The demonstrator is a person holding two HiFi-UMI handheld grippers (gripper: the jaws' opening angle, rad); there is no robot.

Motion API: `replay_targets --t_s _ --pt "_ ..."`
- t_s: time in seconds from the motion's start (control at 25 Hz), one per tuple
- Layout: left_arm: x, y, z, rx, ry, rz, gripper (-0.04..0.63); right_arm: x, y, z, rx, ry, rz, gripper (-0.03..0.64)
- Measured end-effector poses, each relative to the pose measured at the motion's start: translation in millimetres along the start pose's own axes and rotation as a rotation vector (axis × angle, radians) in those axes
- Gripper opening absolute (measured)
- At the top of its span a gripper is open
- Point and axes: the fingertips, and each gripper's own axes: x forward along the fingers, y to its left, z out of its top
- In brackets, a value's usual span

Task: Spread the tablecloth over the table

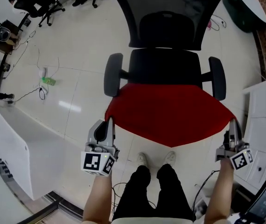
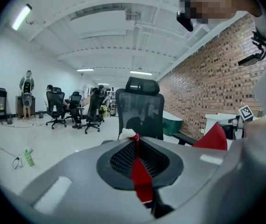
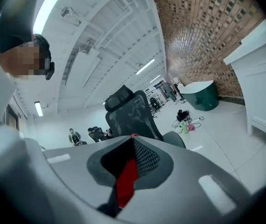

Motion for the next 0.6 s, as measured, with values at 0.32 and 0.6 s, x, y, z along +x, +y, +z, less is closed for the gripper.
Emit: replay_targets --t_s 0.32,0.6 --pt "-31.3 1.4 140.5 0.046 -0.126 0.027 0.015 -2.3 76.6 120.4 -0.209 -0.058 0.032 0.014" --pt "-64.5 8.8 247.8 0.024 -0.234 0.028 0.015 -34.3 115.2 215.2 -0.187 -0.158 -0.006 0.014"
